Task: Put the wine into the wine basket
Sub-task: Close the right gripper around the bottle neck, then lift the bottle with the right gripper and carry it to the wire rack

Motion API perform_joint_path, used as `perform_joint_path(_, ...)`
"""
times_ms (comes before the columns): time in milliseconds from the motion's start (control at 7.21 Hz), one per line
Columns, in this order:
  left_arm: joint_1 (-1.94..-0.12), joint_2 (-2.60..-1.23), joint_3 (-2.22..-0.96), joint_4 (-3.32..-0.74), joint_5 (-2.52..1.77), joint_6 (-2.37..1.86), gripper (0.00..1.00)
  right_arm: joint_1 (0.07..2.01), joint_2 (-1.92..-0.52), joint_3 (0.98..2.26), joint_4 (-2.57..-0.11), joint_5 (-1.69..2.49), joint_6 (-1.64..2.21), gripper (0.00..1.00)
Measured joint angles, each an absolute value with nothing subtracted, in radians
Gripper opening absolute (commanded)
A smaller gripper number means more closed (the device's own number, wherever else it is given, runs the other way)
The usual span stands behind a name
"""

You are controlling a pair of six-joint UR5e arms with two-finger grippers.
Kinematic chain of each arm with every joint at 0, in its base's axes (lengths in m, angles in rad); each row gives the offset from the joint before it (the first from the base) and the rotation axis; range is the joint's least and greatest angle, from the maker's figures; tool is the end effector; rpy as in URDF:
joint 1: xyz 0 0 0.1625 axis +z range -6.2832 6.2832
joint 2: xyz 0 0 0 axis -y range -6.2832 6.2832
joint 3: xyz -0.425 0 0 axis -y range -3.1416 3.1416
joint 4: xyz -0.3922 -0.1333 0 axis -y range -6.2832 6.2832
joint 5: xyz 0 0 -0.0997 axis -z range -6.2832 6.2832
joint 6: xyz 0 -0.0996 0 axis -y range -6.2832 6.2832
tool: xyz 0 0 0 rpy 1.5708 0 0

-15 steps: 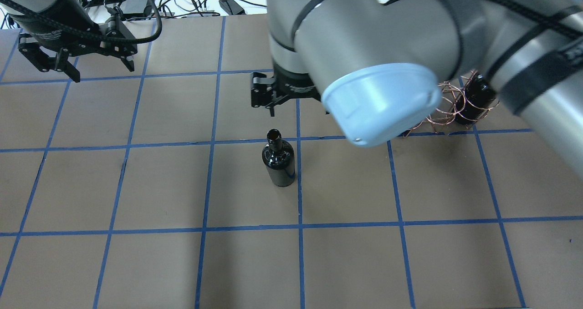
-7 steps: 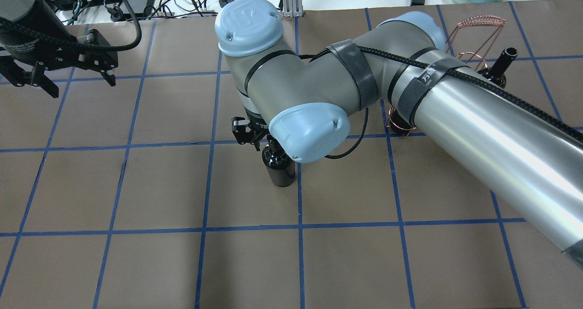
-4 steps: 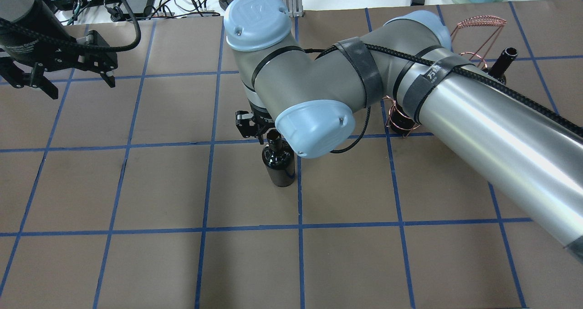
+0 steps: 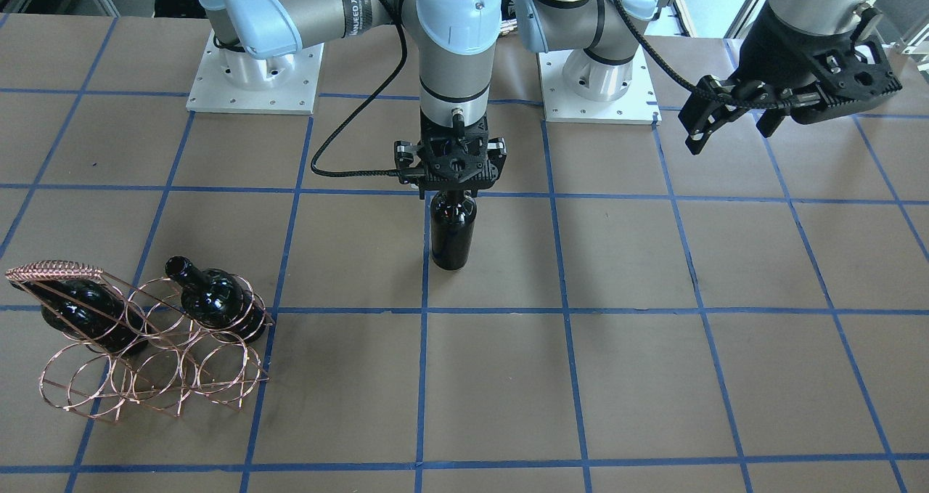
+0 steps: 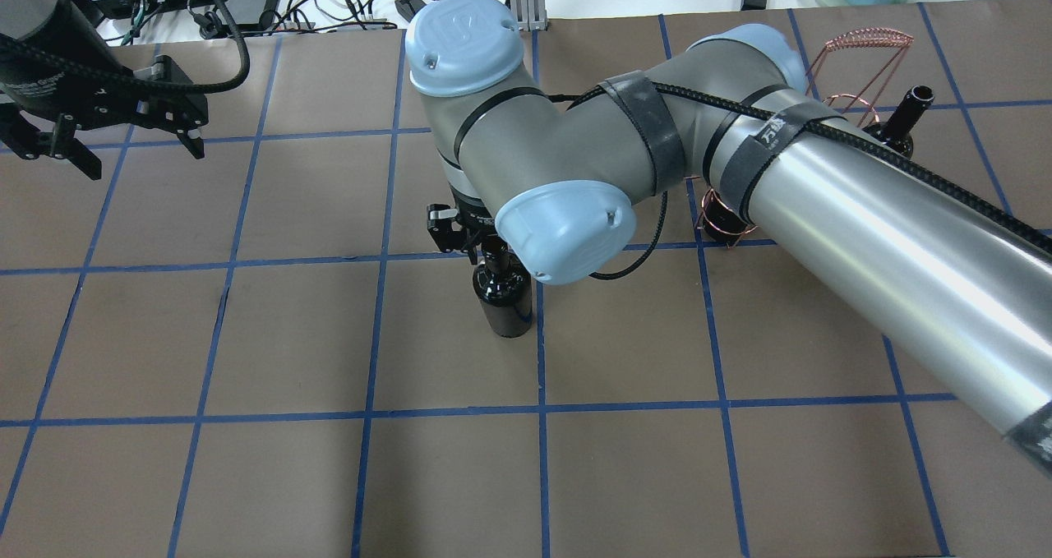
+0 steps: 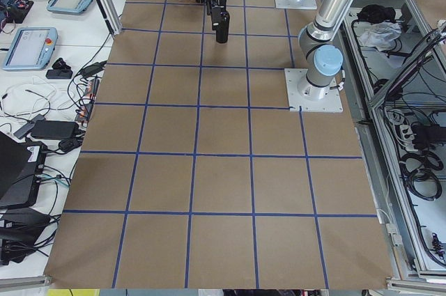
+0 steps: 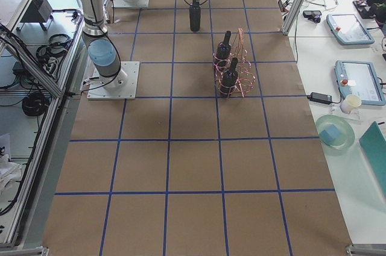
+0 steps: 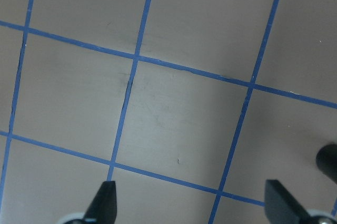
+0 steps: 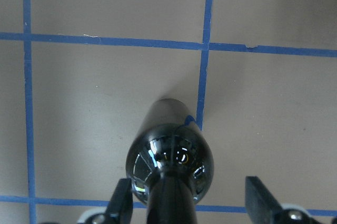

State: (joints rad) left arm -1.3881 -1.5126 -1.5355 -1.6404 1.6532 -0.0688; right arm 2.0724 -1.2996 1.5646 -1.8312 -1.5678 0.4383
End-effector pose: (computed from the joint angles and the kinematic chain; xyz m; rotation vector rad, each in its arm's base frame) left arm -0.0380 -0.4828 0.5265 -0.3850 3.0335 -0.0293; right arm 0.4016 -0.4545 0.3692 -0.0994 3.1394 0.0086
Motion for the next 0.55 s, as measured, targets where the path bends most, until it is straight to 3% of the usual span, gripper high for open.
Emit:
perform_joint_path(277, -1.377, -1.512, -1.536, -1.640, 1.653, -0.054, 1.00, 2.073, -1.298, 1.565, -1.830, -1.566, 0.439, 0.62)
perform_joint_path(416, -1.373, -1.511, -1.536, -1.640, 1.653, -0.050, 1.00, 2.073, -1.298, 1.565, -1.829, -1.560, 0.439, 0.50)
perform_joint_path(555, -1.371, -1.511, -1.536, -1.643, 1.653, -0.047, 1.00, 2.073, -1.298, 1.564, -1.831, -1.552, 0.436, 0.32)
